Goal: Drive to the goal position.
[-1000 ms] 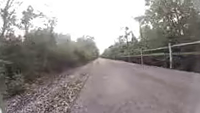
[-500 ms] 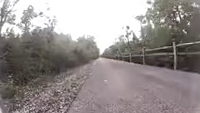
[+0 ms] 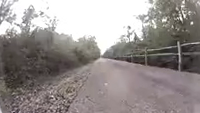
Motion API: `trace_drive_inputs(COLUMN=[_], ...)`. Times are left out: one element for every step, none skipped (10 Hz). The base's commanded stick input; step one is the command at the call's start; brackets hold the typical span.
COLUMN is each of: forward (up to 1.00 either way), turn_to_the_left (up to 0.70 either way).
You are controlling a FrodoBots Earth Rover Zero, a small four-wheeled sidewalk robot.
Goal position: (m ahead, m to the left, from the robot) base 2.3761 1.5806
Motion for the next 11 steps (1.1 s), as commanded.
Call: trace_drive_inputs(forward=[0.7, 0.7, 0.7, 0.7, 0.7, 0.7, 0.7, 0.7, 0.7, 0.7, 0.7], turn_to_the_left=[0.0, 0.0, 0.0, 0.0, 0.0, 0.0, 0.0, 0.0, 0.0, 0.0, 0.0])
